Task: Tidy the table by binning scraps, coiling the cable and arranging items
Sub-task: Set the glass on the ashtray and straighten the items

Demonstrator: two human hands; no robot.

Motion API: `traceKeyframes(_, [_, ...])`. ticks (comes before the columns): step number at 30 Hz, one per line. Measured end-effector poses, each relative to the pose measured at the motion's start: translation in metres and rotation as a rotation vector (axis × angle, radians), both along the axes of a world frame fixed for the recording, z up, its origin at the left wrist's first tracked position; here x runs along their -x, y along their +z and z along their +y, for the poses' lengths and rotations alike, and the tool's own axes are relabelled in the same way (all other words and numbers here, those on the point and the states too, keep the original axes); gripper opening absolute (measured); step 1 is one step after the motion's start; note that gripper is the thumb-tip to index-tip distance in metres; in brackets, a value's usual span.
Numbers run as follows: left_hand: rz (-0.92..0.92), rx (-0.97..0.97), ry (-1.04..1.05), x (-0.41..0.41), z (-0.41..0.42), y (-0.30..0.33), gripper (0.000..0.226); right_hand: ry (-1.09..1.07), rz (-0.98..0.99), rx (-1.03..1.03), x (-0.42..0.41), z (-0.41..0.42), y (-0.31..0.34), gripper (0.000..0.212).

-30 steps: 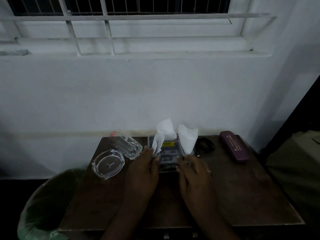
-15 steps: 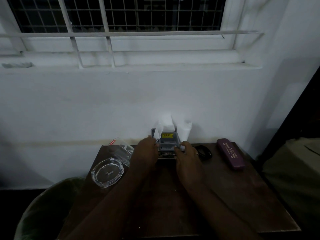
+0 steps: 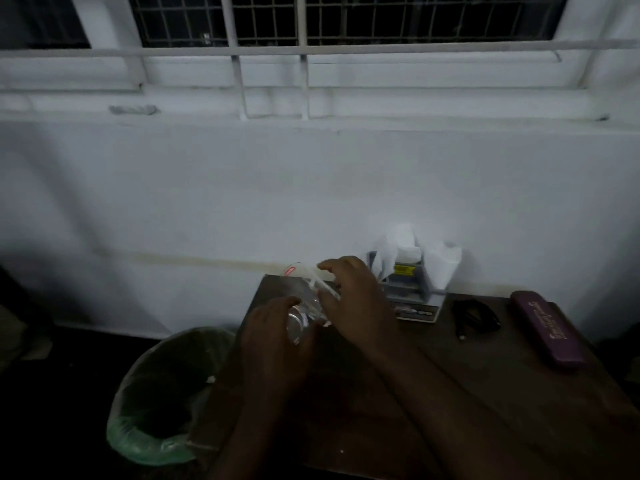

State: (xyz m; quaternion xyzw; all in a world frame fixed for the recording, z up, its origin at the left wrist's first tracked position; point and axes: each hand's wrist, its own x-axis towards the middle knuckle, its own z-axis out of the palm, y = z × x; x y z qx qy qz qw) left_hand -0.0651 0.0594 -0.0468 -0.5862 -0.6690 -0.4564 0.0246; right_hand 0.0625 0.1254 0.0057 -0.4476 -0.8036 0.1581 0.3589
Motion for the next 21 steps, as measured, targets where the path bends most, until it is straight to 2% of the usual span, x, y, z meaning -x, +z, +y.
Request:
traceKeyframes(4, [-0.024, 0.334, 0.128, 0.023, -0.001, -0.012, 0.116, -0.090, -0.196, 0.246, 0.035, 0.026, -0.003, 0.069])
traceKeyframes(6, [-0.060, 0.423, 0.109, 0.031, 0.000, -0.019, 0.134, -0.141, -0.291, 0.288, 0.043, 0.036, -0.008, 0.076])
traceKeyframes(10, [-0.157, 0.452, 0.054, 0.036, 0.003, -0.026, 0.145, -0.174, -0.364, 0.353, 0.052, 0.053, -0.018, 0.082])
traceKeyframes(21, [-0.239, 0.340, 0.030, 0.045, 0.011, -0.044, 0.143, -0.160, -0.270, 0.387, 0.054, 0.062, -0.032, 0.076])
